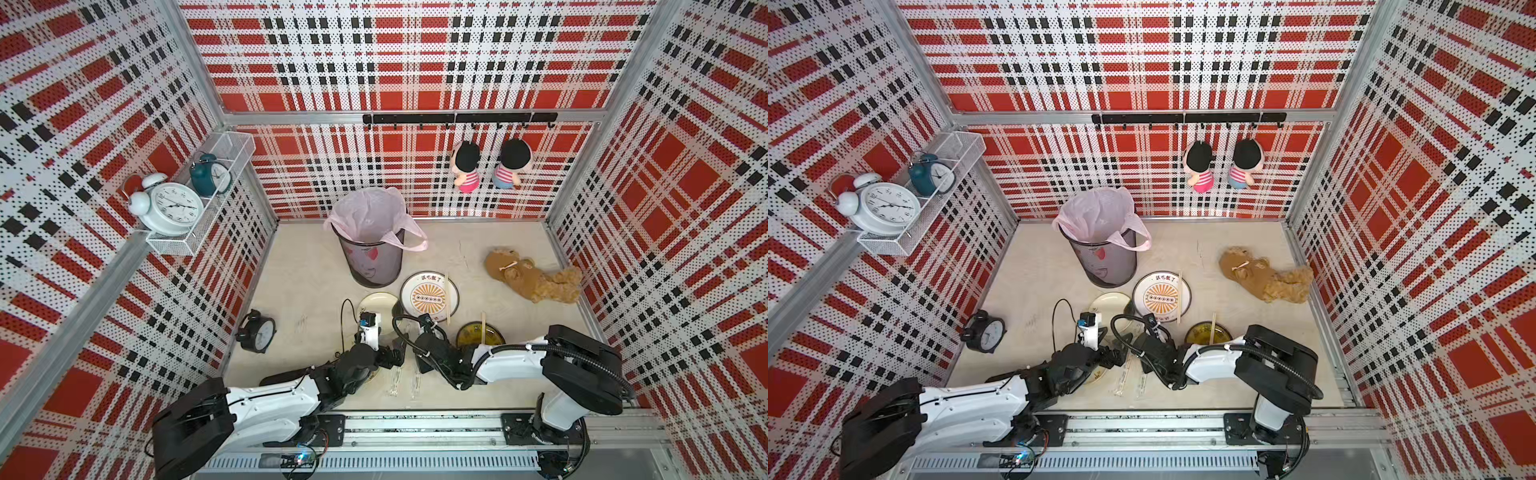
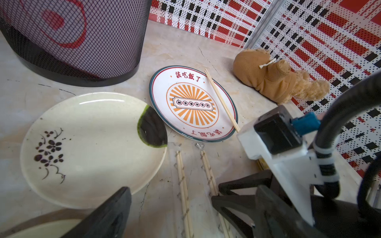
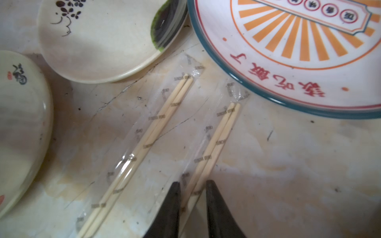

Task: Remove the packaging of disposable chopsticks
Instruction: Pick up the disposable chopsticks from the center of the board.

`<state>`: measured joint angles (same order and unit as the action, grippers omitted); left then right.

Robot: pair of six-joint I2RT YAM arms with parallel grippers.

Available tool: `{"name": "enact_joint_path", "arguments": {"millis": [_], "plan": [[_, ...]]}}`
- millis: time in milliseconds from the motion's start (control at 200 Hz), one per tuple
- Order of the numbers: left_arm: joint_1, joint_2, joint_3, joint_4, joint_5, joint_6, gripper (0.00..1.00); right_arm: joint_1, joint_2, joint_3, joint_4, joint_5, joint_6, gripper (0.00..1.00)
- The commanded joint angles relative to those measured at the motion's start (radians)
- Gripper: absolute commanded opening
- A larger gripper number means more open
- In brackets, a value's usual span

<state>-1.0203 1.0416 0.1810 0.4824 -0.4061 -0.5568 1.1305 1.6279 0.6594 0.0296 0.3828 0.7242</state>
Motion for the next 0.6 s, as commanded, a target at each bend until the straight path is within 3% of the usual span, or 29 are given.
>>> {"name": "enact_joint_path", "arguments": {"millis": [0, 150, 230, 386, 486, 596], "plan": [[-0.018, 0.018, 0.027, 0.008, -0.027, 0.006, 0.97, -0.021, -0.048, -0.040, -0.062, 0.016, -0.019, 0.22], [-0.030, 0.056, 0.035, 0.027, -0.032, 0.008, 0.97, -0.063, -0.096, -0.076, 0.014, -0.068, -0.099, 0.23], [-0.032, 0.075, 0.040, 0.033, -0.039, 0.009, 0.97, -0.064, -0.114, -0.075, 0.023, -0.084, -0.107, 0.29], [-0.034, 0.090, 0.037, 0.072, 0.007, 0.030, 0.98, -0.062, -0.148, -0.085, -0.002, -0.097, -0.053, 0.42], [-0.034, 0.055, -0.005, 0.174, 0.102, 0.038, 0.98, -0.044, -0.128, -0.076, -0.054, -0.051, 0.007, 0.43], [-0.033, 0.031, -0.016, 0.172, 0.099, 0.038, 0.98, -0.019, -0.111, -0.072, -0.104, 0.001, 0.064, 0.41]]}}
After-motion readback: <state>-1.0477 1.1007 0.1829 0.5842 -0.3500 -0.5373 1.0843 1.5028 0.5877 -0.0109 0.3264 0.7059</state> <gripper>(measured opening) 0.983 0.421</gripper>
